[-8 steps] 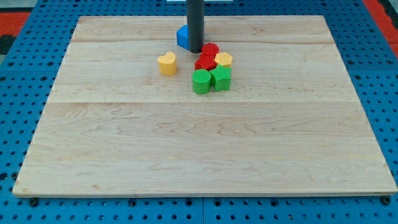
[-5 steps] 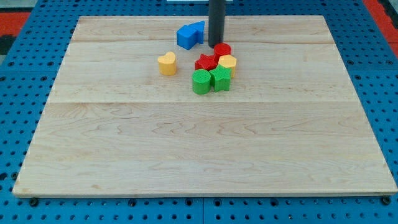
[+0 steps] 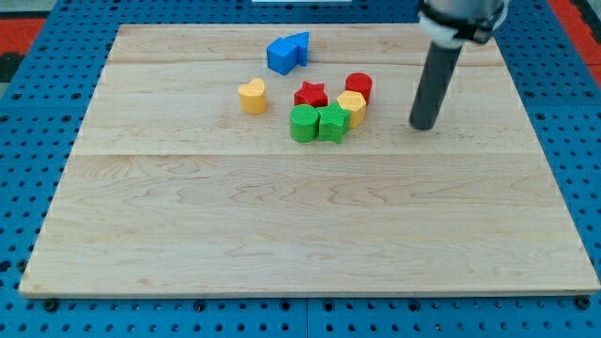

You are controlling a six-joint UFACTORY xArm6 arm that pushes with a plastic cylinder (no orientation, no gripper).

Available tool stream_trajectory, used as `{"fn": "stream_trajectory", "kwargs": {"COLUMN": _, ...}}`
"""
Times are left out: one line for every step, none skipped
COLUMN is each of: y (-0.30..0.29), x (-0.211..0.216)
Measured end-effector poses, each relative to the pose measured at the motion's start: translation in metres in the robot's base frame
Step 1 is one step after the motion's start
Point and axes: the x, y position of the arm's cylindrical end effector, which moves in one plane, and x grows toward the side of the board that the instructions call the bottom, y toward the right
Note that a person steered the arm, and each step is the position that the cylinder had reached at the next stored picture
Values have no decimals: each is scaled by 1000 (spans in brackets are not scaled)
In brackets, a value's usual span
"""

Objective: Move the green circle towards the blue cube and blue triangle

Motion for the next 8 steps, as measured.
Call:
{"fn": "stream_trajectory", "kwargs": {"y": -67, "x": 2}}
{"fn": "stream_trajectory", "kwargs": {"y": -143, "x": 2}}
{"fn": "stream_trajectory", "kwargs": {"y": -192, "x": 2}}
{"fn": "stream_trajectory", "kwargs": {"y": -186, "x": 2}}
{"fn": "stream_trajectory", "kwargs": {"y": -168, "x": -27}}
{"fn": "stream_trajectory", "kwargs": {"y": -174, "x": -15}}
{"fn": "stream_trajectory", "kwargs": {"y": -187, "x": -37}}
{"fn": "stream_trajectory", "kwargs": {"y": -167, "x": -59}}
